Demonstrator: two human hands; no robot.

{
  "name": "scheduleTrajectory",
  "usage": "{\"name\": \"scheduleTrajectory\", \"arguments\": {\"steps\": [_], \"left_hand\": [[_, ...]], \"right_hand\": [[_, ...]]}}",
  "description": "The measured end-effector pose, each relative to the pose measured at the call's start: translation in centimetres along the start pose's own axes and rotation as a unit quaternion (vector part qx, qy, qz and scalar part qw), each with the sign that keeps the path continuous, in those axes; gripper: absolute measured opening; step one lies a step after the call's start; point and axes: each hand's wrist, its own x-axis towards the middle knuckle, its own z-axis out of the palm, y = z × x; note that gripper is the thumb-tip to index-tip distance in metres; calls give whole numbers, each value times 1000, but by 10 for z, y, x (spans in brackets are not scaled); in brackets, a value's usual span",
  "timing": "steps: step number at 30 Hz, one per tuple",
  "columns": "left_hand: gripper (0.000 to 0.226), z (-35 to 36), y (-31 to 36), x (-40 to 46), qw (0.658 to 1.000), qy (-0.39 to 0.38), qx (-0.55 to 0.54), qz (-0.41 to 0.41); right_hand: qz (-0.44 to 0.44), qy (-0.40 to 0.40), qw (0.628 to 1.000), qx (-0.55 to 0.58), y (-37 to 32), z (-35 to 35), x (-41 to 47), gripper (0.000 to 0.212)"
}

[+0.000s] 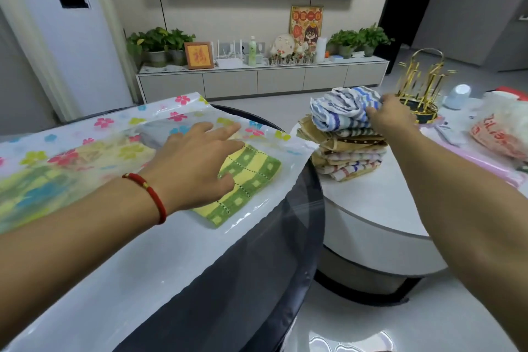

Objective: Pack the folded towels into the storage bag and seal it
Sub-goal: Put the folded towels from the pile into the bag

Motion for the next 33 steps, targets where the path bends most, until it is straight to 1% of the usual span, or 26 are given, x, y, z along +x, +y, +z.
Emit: {"name": "scheduleTrajectory", "arguments": {"steps": [1,3,5,7,8,10,11,13,16,18,21,23,25,27,28,30,32,33], "left_hand": [[65,2,0,0,1000,-2,1,-3],[66,4,-2,0,1000,-3,3,-10],[65,4,-2,0,1000,-2,5,-16],[60,3,-2,-1,1000,7,3,-28],[57,2,-1,-4,999,10,4,-36],[50,2,-1,-11,998,12,13,-56],[48,1,-2,-17,998,10,18,-66],[46,0,-5,-32,996,3,28,-88],[46,-3,-12,-58,991,-15,46,-122],[51,-5,-17,-76,988,-32,56,-137],[56,-20,-24,-93,987,-46,55,-141],[55,-38,-30,-95,988,-40,45,-145],[51,-56,-36,-93,988,-22,21,-152],[50,-71,-44,-89,987,-14,-7,-158],[50,-78,-48,-87,987,-13,-14,-157],[49,-88,-55,-84,988,-15,-15,-155],[51,-95,-59,-83,987,-16,-8,-160],[52,-99,-60,-83,986,-16,-5,-164]], "right_hand": [[-5,15,999,-28,-1,2,4,44],[-35,25,999,-23,-3,3,10,46],[-60,-11,998,35,-8,1,13,55],[-58,-58,989,120,-11,-3,15,55],[-46,-88,980,173,-13,-6,15,50],[-9,-146,945,293,-16,-14,9,41],[1,-160,925,345,-18,-20,2,37],[-7,-169,897,408,-21,-35,-17,34],[-45,-199,880,430,-23,-64,-59,35],[-53,-241,862,444,-27,-83,-90,37],[-72,-351,822,443,-33,-106,-140,30],[-100,-422,803,410,-40,-109,-173,26],[-128,-488,780,370,-49,-99,-205,25],[-155,-539,755,340,-66,-73,-236,27],[-163,-548,750,334,-77,-56,-251,28],[-156,-521,754,369,-105,-23,-271,28],[-127,-449,761,450,-129,11,-277,31],[-107,-395,776,480,-137,26,-276,32]]}}
